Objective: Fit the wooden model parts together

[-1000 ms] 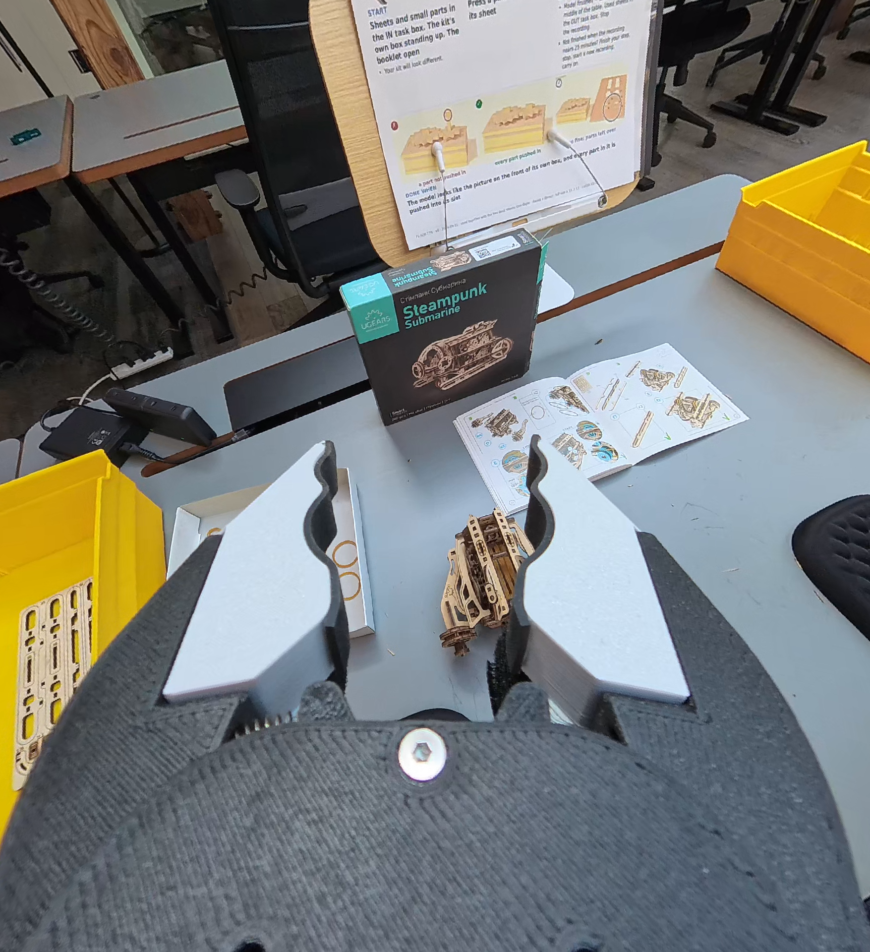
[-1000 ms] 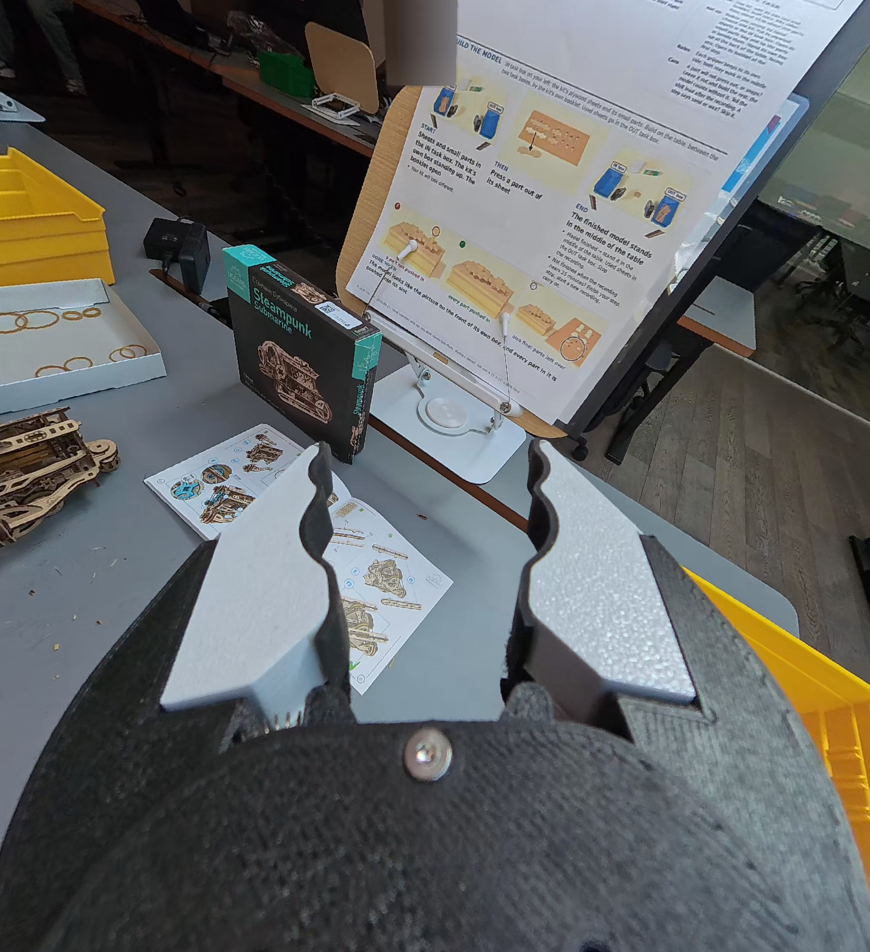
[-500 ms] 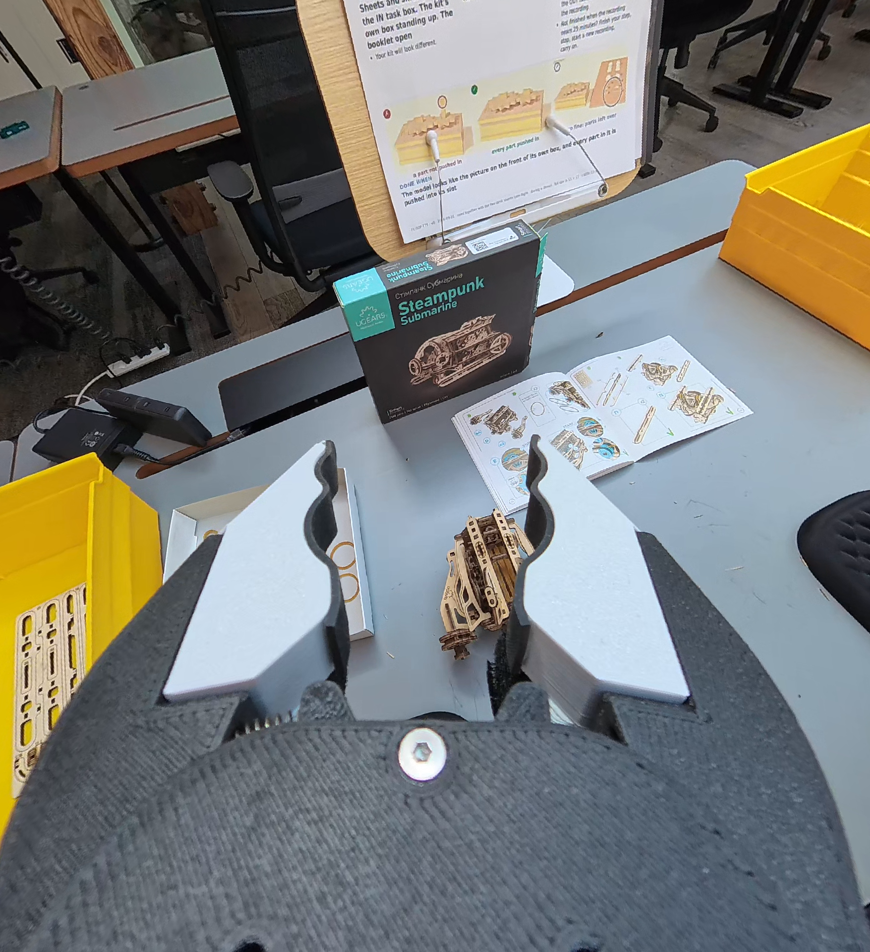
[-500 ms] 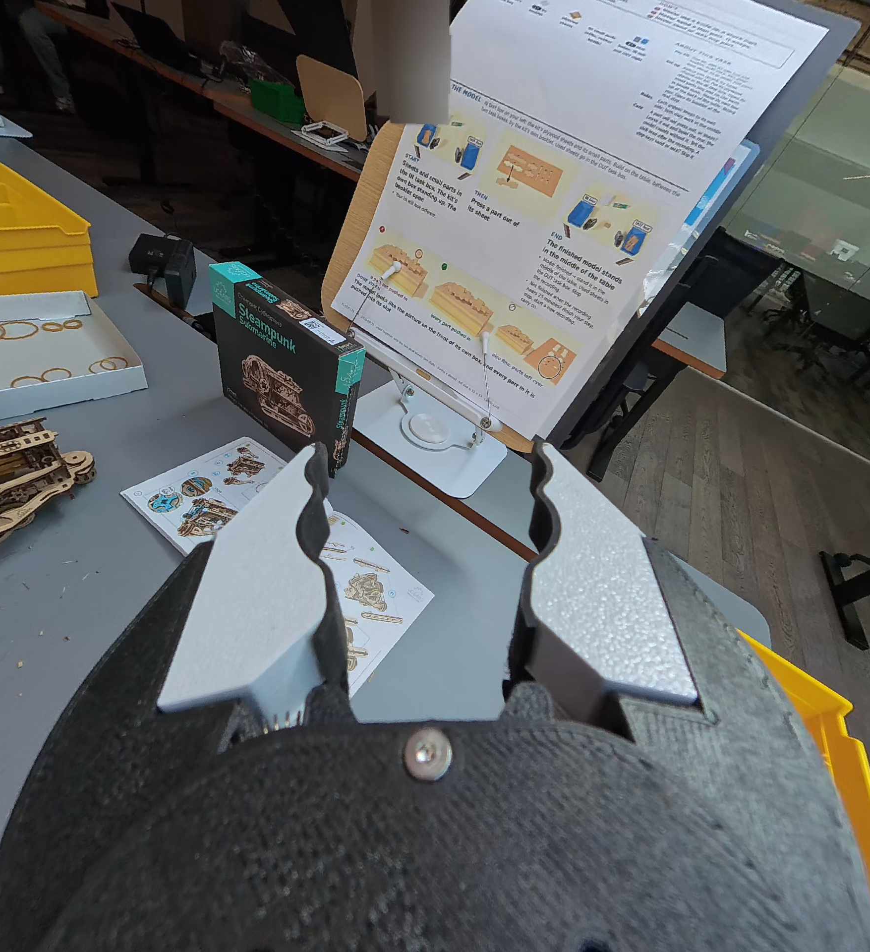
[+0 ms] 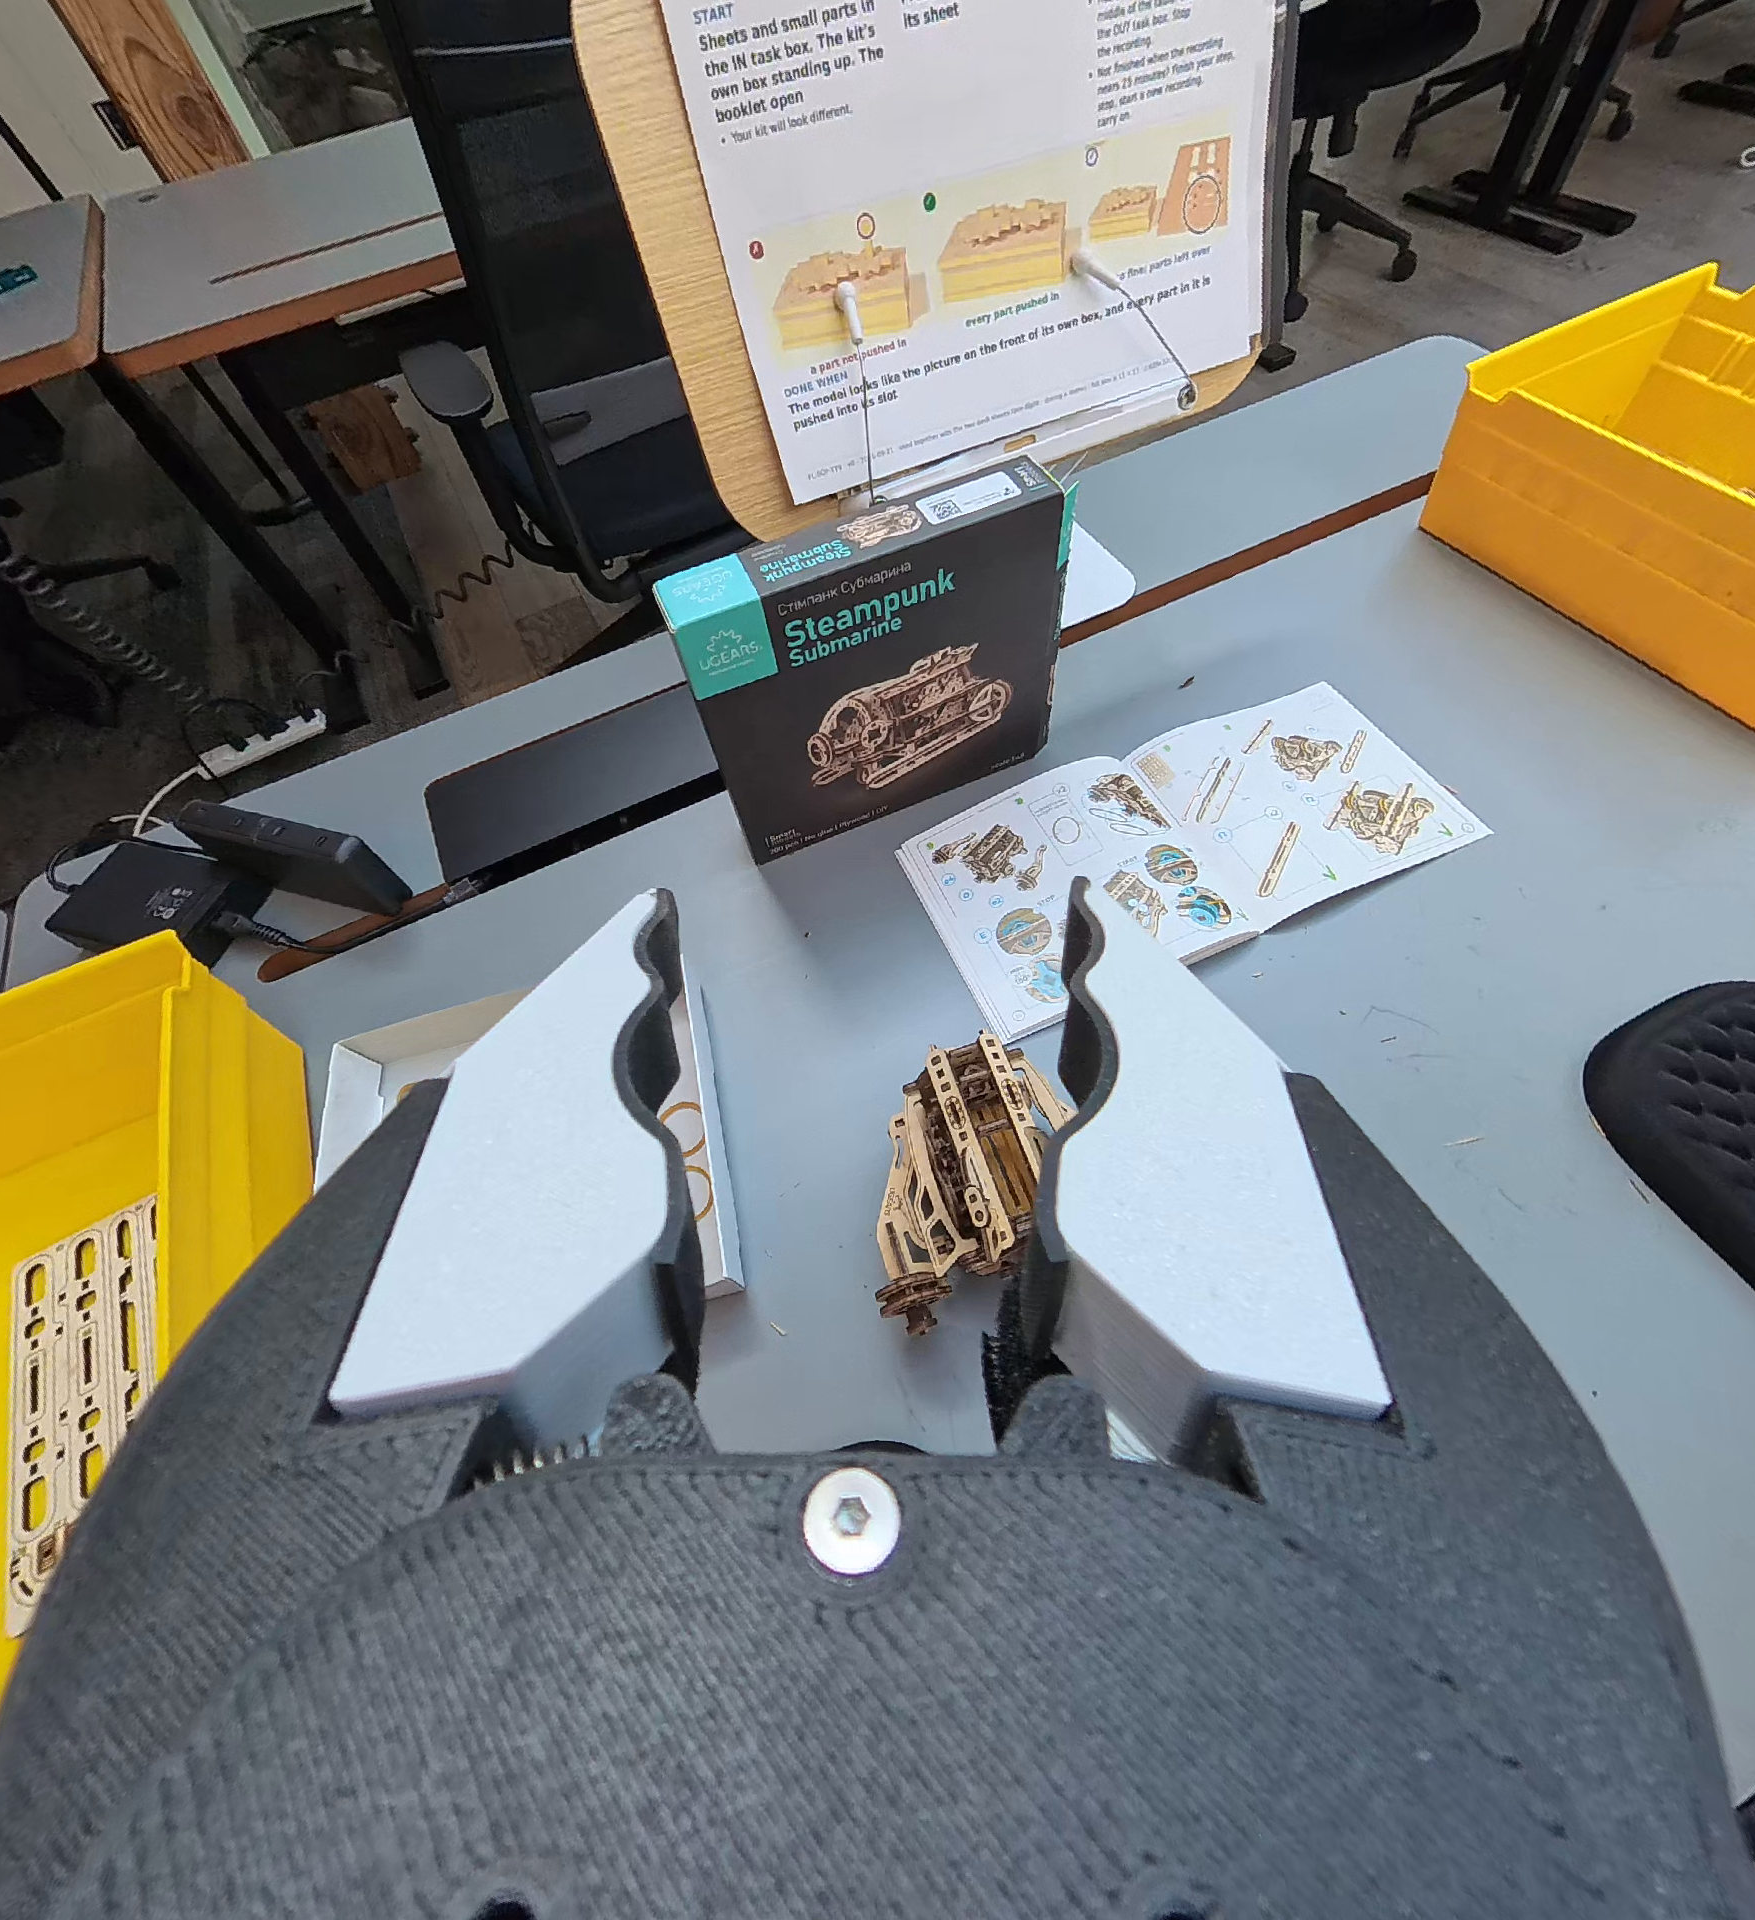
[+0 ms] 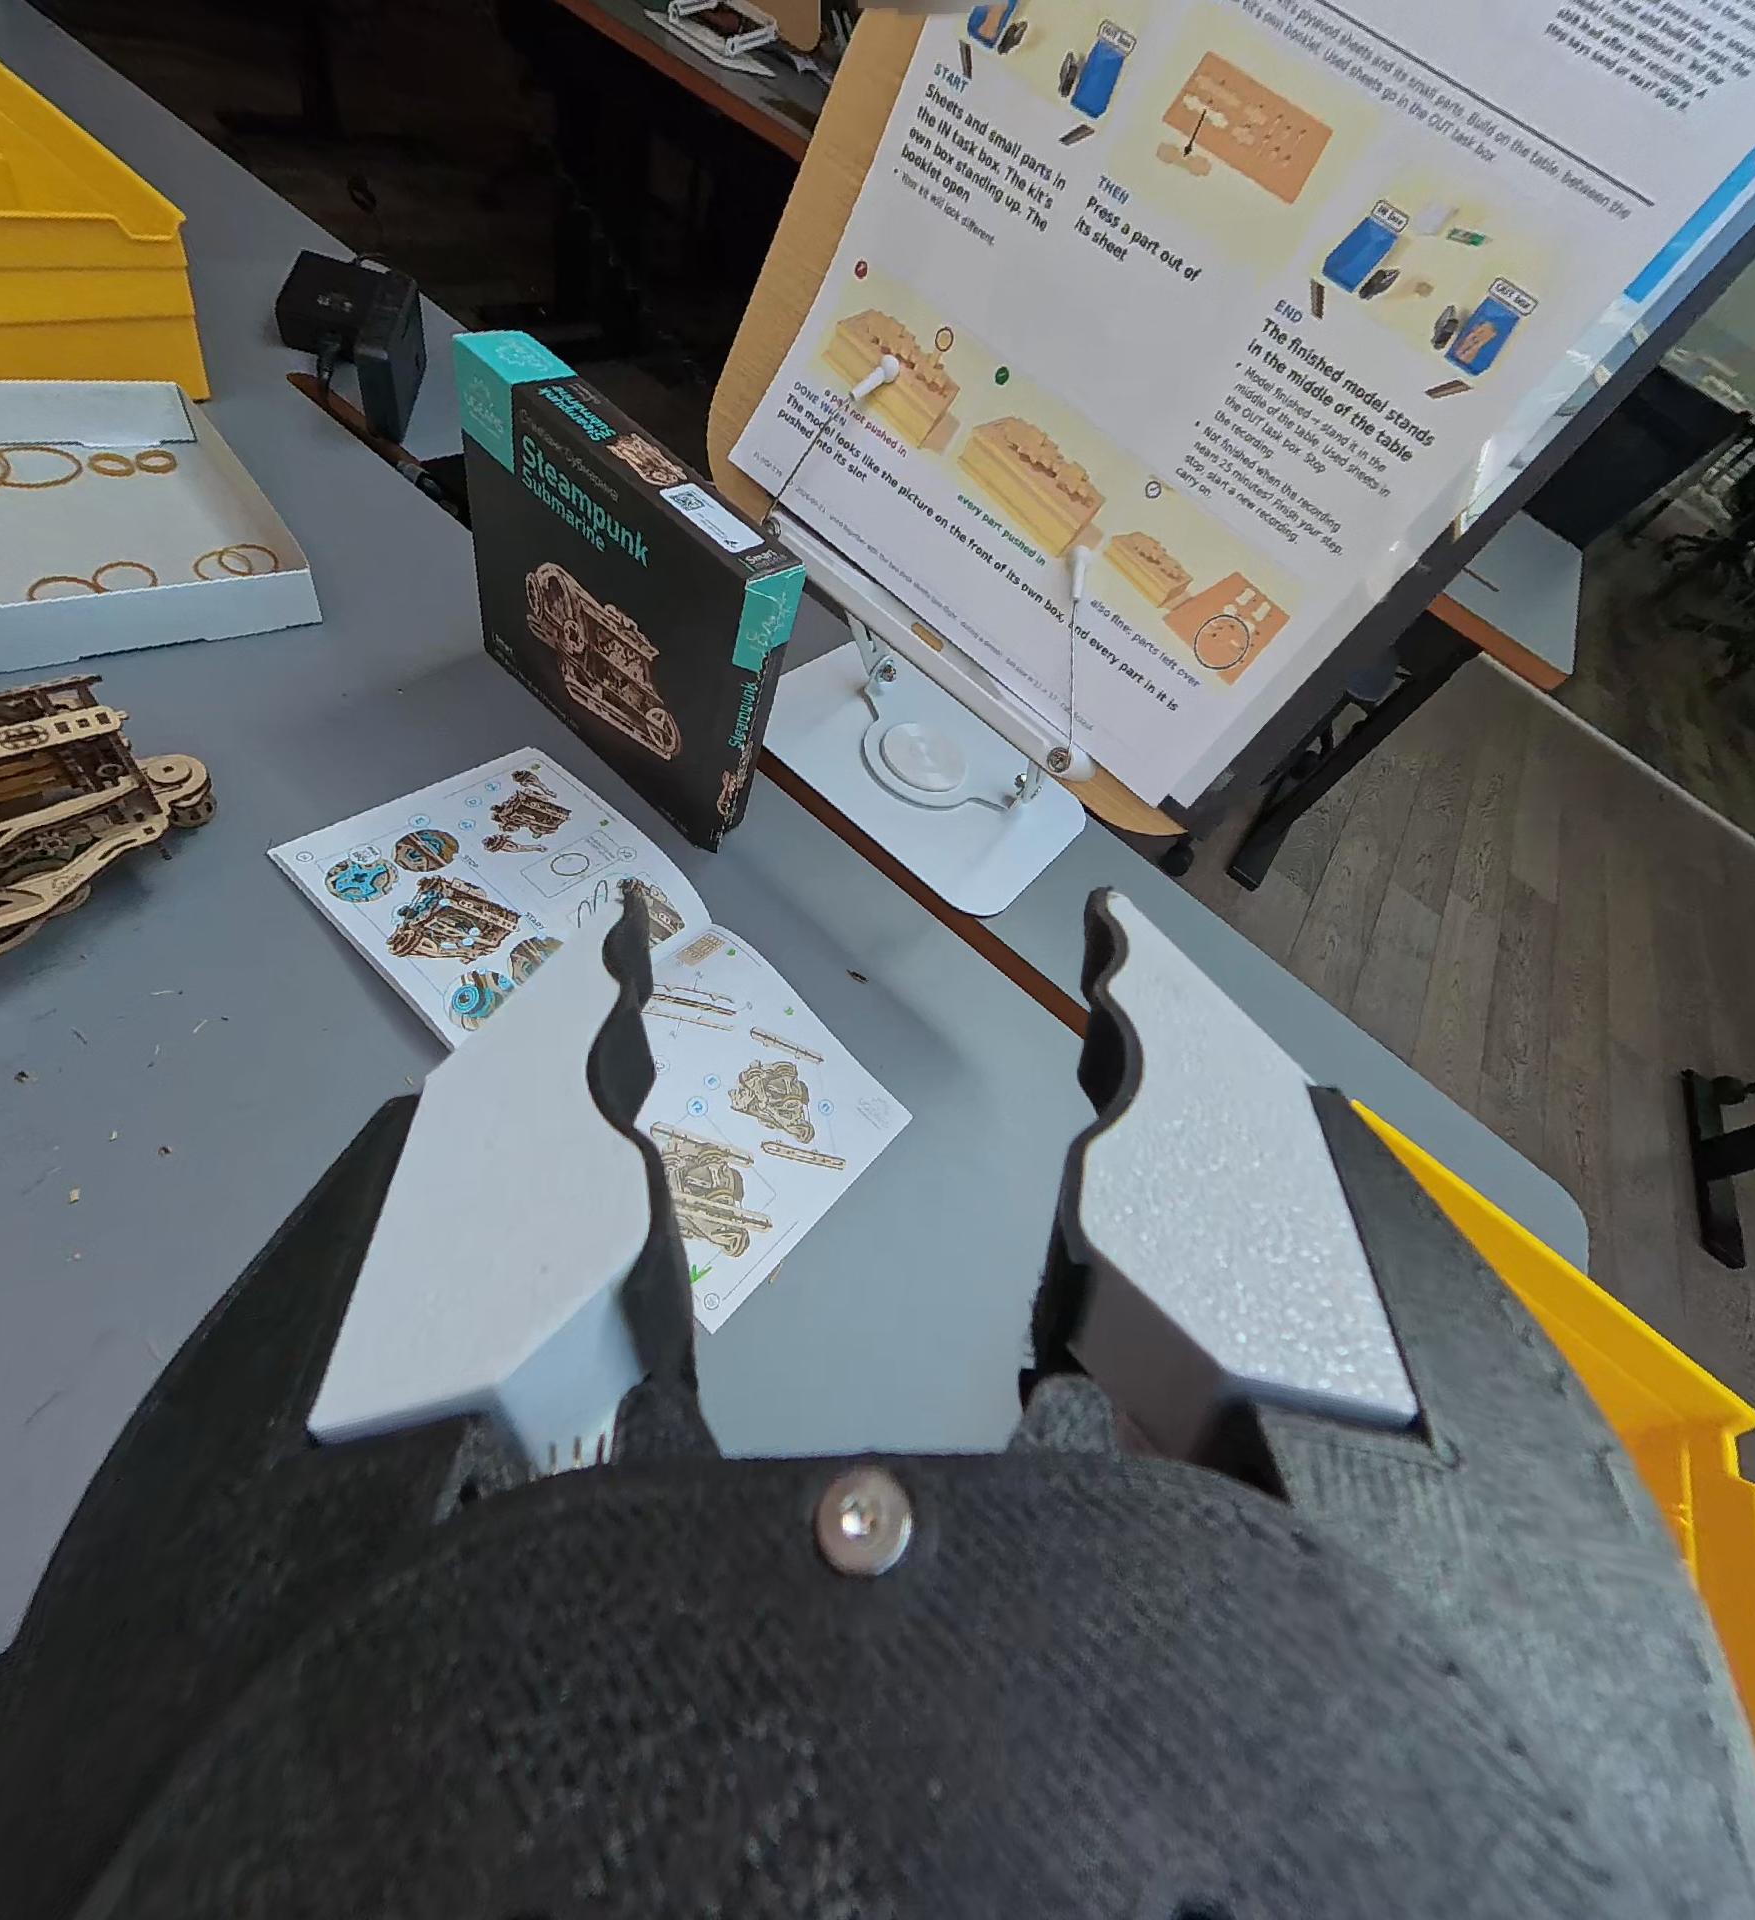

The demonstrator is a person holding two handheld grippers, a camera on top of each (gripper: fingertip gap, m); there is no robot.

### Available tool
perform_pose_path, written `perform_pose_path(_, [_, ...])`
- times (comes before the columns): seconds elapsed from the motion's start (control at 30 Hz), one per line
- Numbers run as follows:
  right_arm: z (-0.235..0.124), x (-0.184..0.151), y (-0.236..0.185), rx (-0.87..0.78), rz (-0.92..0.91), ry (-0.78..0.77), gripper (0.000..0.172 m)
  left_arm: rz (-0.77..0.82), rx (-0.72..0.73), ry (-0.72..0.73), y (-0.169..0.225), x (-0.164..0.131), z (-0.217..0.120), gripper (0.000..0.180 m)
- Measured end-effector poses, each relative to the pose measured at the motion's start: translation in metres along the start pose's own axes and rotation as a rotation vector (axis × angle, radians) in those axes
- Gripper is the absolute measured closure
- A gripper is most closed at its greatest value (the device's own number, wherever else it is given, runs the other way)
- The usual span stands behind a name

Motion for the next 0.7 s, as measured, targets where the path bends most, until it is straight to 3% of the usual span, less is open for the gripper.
perform_pose_path(0.7, [0.0003,-0.0062,-0.0026,0.008,-0.03,-0.053,0.085,0.0,0.018,0.006,-0.0037,0.0002,-0.0029,0.107])
Point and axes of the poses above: each gripper's, where its closed fingertips meet, z out along the fingers, x out of its top, y = z × x across the jaws, the point moved 2 cm from there along -z, back along the fingers, and after that the axes turned 12 degrees about -z, right-handed, at the moved point
